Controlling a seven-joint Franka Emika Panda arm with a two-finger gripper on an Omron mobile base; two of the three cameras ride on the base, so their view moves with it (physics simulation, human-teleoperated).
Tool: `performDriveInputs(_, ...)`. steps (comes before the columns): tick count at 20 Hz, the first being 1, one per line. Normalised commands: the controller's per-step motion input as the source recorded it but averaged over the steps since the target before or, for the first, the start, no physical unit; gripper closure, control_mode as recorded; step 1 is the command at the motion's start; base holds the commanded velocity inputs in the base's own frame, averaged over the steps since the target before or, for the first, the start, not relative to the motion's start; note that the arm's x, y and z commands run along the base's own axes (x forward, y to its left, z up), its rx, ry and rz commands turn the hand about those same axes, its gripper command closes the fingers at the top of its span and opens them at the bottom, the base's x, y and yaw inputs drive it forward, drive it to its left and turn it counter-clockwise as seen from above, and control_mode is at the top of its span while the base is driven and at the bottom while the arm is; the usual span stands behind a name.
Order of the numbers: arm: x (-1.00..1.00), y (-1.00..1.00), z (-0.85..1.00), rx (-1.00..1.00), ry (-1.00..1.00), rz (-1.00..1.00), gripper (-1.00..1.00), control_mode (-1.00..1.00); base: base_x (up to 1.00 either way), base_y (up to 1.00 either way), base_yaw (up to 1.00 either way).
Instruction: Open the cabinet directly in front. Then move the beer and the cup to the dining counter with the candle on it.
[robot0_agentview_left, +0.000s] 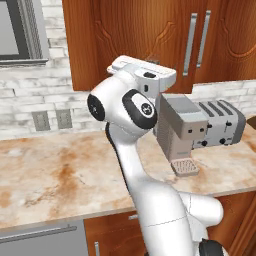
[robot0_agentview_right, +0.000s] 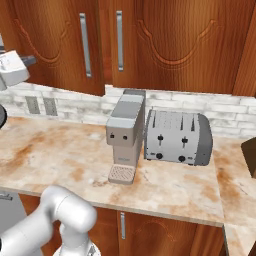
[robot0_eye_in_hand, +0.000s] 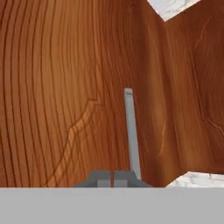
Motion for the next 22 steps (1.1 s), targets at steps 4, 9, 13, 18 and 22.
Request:
performDriveInputs(4, -0.28, -0.81, 0.19, 0.27, -0.02, -0.04, -1.00, -1.00, 0.00, 0.00, 0.00)
performDriveInputs(9, -0.07, -1.00, 0.18, 0.42, -0.01, -0.02, -1.00, -1.00, 0.00, 0.00, 0.00)
performDriveInputs(13, 0.20, -1.00, -0.09, 0.31, 0.03, 0.20, -1.00, -1.00, 0.00, 0.00, 0.00)
performDriveInputs(18, 0.07, -0.81, -0.46, 0.24, 0.10, 0.42, -1.00, -1.00, 0.00, 0.00, 0.00)
performDriveInputs(22, 0.21, -0.78, -0.73, 0.22, 0.02, 0.46, -1.00, -1.00, 0.00, 0.00, 0.00)
